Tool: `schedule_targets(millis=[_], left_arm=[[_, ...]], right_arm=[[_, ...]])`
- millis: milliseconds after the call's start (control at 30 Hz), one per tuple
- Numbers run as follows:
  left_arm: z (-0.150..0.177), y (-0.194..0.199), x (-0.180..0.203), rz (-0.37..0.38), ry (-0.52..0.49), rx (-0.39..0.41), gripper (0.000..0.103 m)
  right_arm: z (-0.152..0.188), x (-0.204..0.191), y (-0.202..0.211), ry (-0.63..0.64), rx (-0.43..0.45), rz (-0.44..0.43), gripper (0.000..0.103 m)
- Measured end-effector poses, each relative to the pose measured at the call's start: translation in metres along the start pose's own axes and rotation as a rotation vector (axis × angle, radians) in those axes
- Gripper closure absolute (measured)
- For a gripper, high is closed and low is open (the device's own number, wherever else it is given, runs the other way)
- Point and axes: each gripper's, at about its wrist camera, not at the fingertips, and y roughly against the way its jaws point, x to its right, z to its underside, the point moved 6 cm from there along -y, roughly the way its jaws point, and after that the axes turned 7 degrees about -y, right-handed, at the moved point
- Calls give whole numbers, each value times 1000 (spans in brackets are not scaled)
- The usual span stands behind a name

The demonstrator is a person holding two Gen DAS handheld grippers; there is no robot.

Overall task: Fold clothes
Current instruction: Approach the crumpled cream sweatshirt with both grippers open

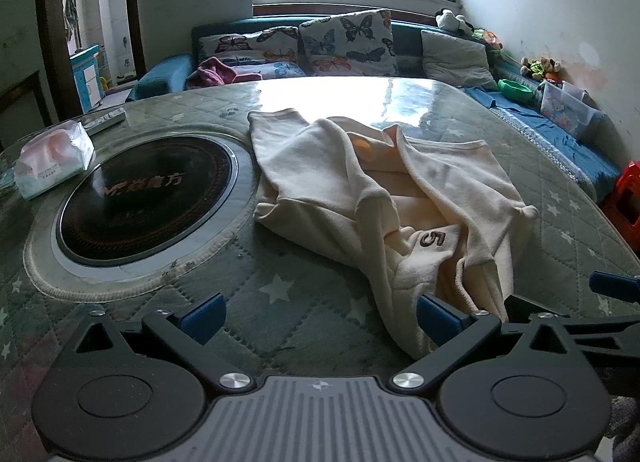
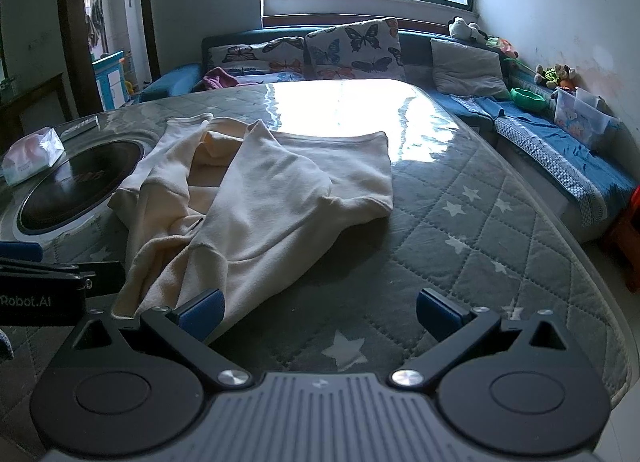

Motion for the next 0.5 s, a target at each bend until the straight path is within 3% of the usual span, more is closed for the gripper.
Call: schedule_targets(millis=[500], left_arm=[[-3,-2,0,4,-4,-4,0]], right_arm=[[-1,1,-3,-4,-7,-1,0]])
